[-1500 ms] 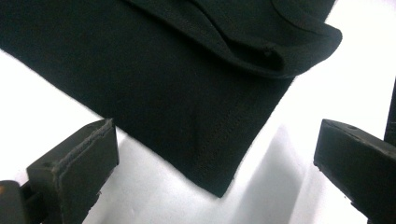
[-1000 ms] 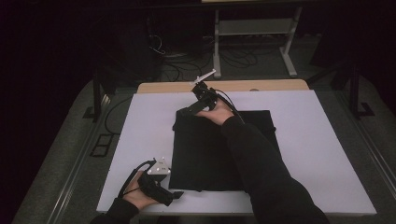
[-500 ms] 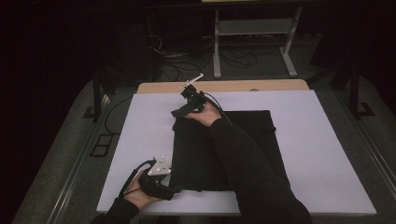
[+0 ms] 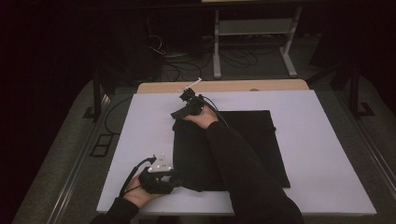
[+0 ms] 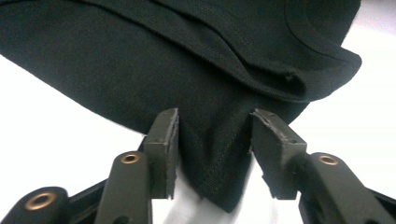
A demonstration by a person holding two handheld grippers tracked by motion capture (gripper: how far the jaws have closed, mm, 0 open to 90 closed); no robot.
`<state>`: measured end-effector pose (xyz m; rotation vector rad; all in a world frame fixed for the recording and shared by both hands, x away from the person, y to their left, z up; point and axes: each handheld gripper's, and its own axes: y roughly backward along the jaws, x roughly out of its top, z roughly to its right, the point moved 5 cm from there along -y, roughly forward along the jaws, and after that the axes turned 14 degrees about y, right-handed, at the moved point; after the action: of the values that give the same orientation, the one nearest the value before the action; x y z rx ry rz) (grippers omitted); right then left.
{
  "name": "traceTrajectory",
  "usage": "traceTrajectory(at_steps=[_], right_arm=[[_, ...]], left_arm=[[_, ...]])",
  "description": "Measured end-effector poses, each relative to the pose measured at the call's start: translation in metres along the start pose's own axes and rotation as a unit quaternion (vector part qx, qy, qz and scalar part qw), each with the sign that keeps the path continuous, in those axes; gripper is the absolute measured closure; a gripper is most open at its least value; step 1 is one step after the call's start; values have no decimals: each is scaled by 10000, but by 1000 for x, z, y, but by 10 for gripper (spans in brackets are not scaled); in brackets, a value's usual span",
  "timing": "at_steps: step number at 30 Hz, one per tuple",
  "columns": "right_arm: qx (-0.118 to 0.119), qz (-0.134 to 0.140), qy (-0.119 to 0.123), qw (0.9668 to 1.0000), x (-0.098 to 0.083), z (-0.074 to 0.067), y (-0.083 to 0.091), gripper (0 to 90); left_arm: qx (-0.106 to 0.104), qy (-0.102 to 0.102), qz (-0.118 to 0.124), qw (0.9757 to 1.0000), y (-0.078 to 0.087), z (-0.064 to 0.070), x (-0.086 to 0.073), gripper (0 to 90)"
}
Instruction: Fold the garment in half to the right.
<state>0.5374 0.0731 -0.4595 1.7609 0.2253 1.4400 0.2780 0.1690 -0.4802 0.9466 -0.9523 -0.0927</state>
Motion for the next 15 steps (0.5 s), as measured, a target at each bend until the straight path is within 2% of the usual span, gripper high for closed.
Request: traceTrajectory(at_steps=[7, 10, 12, 13, 15], right_arm=[[-31, -114, -2, 9999, -3, 1, -11, 23], [-12, -145, -11, 9999, -4, 0, -15, 42], [-50, -175, -12, 9998, -6, 0, -18, 76], [-69, -174, 4, 9998, -6, 0, -20, 101], [-149, -192, 22, 9997, -6, 0, -22, 145]], left_arm=[[-83, 118, 18, 9999, -1, -2, 2, 655], [-118, 69, -45, 9999, -1, -3, 3, 689], [-128, 65, -36, 9999, -1, -3, 4, 715], [-134, 127, 15, 9998, -1, -2, 4, 726], [-121, 93, 32, 9999, -1, -2, 5, 750]])
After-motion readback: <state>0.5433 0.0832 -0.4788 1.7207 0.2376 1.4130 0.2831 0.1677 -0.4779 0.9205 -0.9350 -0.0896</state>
